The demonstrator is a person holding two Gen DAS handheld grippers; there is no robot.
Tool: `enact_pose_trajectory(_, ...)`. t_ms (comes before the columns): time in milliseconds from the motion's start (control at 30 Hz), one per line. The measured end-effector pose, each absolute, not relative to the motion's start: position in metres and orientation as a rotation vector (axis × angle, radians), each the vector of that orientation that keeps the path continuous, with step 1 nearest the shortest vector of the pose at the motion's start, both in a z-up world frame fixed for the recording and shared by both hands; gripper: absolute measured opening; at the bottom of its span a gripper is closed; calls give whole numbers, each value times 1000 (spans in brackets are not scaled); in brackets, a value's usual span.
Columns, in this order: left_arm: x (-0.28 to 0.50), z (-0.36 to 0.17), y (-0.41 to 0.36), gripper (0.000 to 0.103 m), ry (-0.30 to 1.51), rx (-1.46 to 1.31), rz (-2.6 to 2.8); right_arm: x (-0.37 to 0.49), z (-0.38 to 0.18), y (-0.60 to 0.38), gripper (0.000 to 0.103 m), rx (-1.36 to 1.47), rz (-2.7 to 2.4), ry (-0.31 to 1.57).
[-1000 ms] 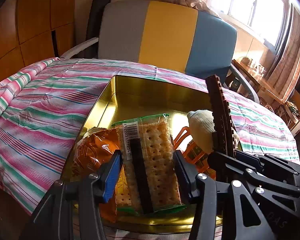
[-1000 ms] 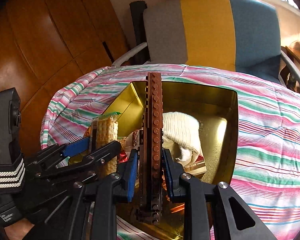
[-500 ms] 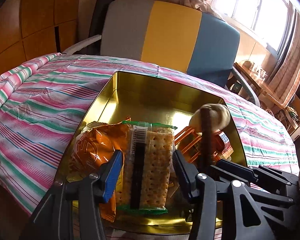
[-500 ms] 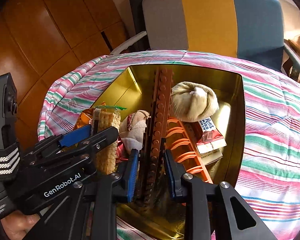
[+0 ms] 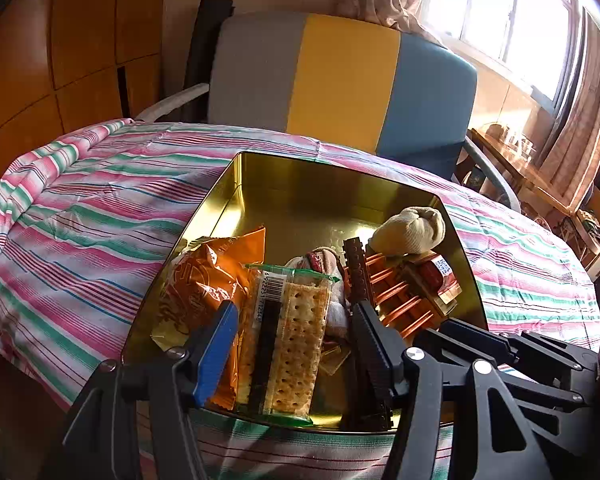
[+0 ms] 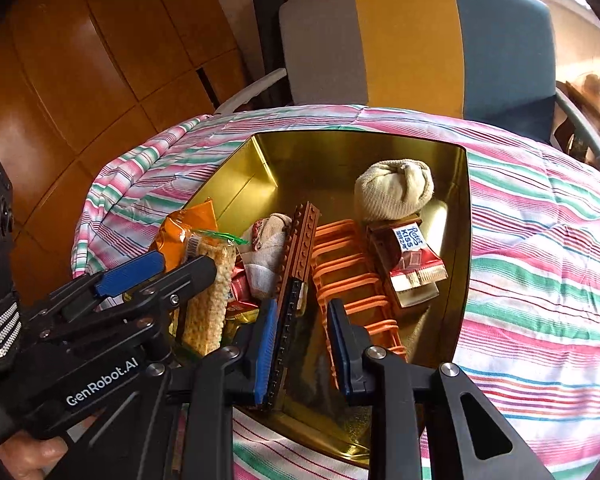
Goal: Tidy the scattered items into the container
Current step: 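Open both tools to release the strip and crackers into the tray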
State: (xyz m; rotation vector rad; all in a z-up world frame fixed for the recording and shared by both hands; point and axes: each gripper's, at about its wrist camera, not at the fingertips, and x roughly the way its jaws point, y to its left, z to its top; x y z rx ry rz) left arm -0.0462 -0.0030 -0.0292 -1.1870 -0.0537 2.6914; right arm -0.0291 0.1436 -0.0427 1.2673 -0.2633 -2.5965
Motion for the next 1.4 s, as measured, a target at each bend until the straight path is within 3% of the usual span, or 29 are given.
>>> enact_pose_trajectory(400, -18, -16, 7, 66, 80, -1169, 2805, -5, -37, 147, 28, 1271, -2715, -206)
enact_pose_trajectory(633, -6, -5, 4, 65, 75, -1177, 2883, 2, -31, 145, 35, 1246, -2751, -171)
enact_pose_trajectory(733, -4, -4, -2, 63, 60, -1196, 2924, 2, -28, 144, 38, 1235, -2762, -162)
enact_pose_trajectory(833, -1, -2, -7, 63, 45, -1216, 2965, 1, -25, 141, 48, 1229, -2774, -144)
enact_pose_trajectory(933, -1, -5, -11, 57, 48, -1251, 2967, 0, -25, 138, 48, 1234, -2777, -132)
enact_pose_trajectory(1200, -1, -12, -8, 56, 96, -1273, 2951, 0, -26, 128, 53, 1235, -2775, -97)
enact_pose_trajectory(1400, 3, -10, -9, 49, 75, -1215, 2938, 0, -27, 123, 54, 1240, -2790, -51)
